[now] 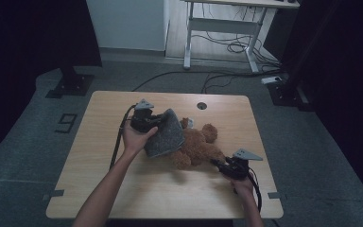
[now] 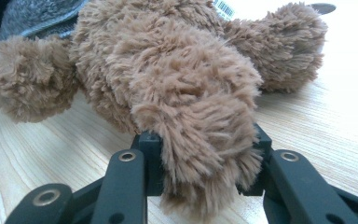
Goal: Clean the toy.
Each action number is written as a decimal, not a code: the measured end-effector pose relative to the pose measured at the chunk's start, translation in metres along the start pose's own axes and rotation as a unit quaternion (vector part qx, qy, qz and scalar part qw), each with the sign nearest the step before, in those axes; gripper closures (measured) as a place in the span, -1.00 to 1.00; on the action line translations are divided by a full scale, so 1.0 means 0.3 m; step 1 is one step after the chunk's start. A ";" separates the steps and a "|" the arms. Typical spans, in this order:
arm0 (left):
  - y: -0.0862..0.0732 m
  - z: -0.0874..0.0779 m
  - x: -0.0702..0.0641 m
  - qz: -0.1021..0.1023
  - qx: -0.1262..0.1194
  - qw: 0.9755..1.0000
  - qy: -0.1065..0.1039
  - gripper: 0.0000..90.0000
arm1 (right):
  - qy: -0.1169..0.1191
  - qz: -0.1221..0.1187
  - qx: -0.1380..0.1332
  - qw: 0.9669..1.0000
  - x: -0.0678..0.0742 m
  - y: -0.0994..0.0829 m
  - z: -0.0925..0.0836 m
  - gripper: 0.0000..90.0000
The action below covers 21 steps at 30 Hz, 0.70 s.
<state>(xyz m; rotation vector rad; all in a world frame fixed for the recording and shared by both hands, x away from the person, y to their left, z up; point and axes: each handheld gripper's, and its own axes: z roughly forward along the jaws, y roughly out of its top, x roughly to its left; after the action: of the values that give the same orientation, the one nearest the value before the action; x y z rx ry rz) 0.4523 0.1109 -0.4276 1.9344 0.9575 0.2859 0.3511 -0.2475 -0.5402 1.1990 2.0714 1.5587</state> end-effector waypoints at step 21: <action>-0.241 -0.029 -0.012 -0.070 -0.044 0.993 -0.084 0.85 | -0.054 -0.003 0.002 0.999 0.033 0.046 -0.059 -0.53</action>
<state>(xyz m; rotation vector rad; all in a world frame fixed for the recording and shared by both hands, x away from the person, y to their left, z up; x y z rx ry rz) 0.4087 0.1332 -0.4815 1.7722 0.9464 0.0806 0.3395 -0.2507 -0.5187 1.2483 2.0085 1.4555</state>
